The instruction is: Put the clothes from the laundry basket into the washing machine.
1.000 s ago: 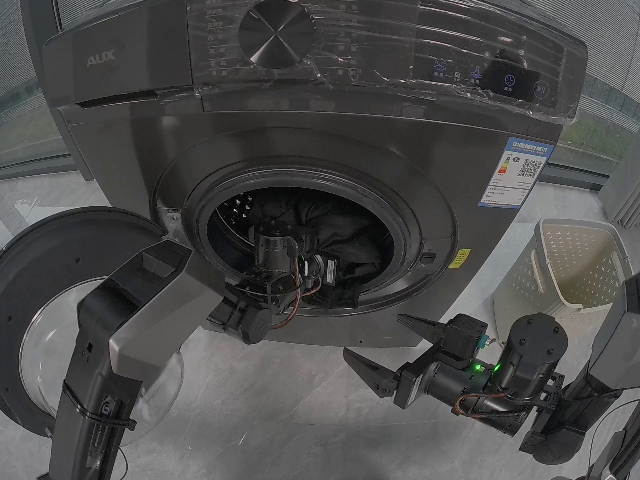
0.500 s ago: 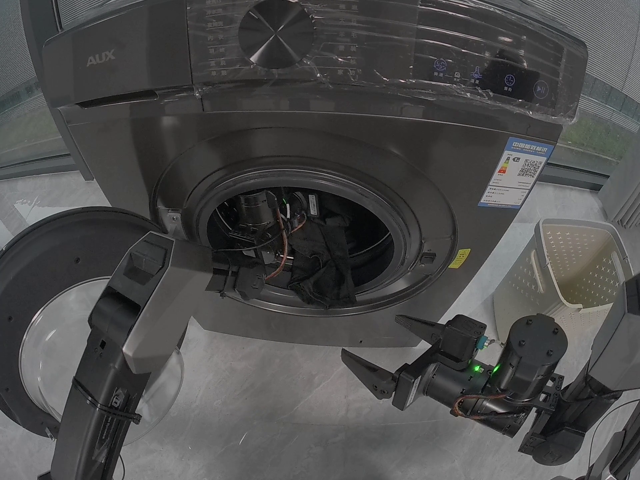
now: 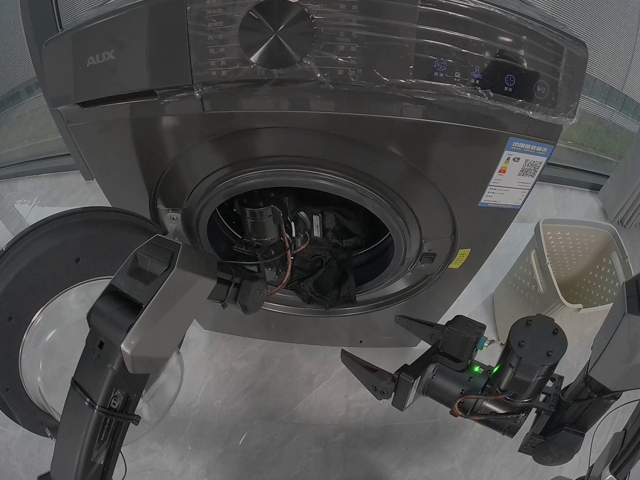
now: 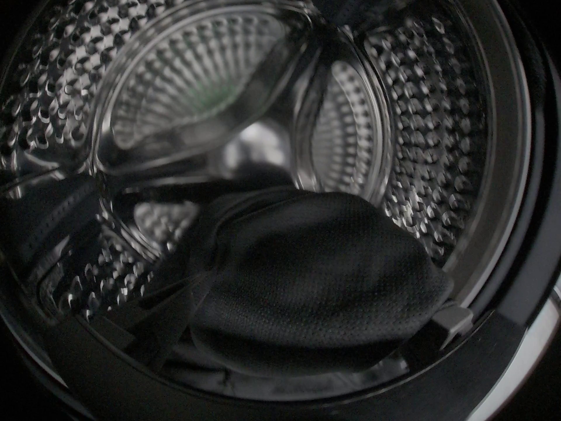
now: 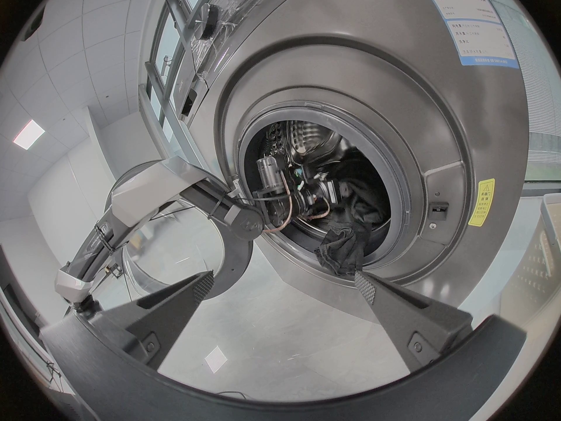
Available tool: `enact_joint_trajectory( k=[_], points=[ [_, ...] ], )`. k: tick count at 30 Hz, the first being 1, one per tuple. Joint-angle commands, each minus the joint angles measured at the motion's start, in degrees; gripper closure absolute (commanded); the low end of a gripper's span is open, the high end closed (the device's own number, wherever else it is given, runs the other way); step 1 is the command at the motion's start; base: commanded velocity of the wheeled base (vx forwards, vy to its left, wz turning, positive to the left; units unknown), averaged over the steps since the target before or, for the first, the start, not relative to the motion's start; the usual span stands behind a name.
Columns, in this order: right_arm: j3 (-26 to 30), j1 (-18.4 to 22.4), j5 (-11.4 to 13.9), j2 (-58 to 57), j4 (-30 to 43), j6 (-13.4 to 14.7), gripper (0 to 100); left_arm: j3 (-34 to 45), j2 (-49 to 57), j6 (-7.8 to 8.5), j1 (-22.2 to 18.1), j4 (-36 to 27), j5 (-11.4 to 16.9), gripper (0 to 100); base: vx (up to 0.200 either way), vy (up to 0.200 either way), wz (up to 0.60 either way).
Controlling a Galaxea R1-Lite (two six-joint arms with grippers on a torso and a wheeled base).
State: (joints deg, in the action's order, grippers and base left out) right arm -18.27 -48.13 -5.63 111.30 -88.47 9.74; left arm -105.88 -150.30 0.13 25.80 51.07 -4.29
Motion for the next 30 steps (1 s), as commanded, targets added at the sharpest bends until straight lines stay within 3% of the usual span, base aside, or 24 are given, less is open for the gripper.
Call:
enact_joint_trajectory(
  k=[1,13,19,20,30],
  points=[
    [-0.01,-0.04,0.01,-0.03,-0.04,-0.07,0,16.05,8.35,0.74,3.12,-0.18,3.68,0,0.000,0.000,0.00],
    [-0.10,-0.04,0.01,-0.03,-0.04,-0.07,0,20.27,6.07,0.83,4.44,0.53,5.26,0,0.000,0.000,0.00],
    [-0.10,-0.04,0.01,-0.03,-0.04,-0.07,0,20.45,3.78,2.06,4.18,1.05,5.35,0,0.000,0.000,0.00],
    [-0.10,-0.04,0.01,-0.03,-0.04,-0.07,0,20.45,3.43,2.06,4.18,1.14,5.35,100,0.000,0.000,0.00],
    [-0.36,-0.04,0.01,-0.03,-0.04,-0.07,0,19.13,2.47,1.80,4.18,2.63,5.35,100,0.000,0.000,0.00]
  ],
)
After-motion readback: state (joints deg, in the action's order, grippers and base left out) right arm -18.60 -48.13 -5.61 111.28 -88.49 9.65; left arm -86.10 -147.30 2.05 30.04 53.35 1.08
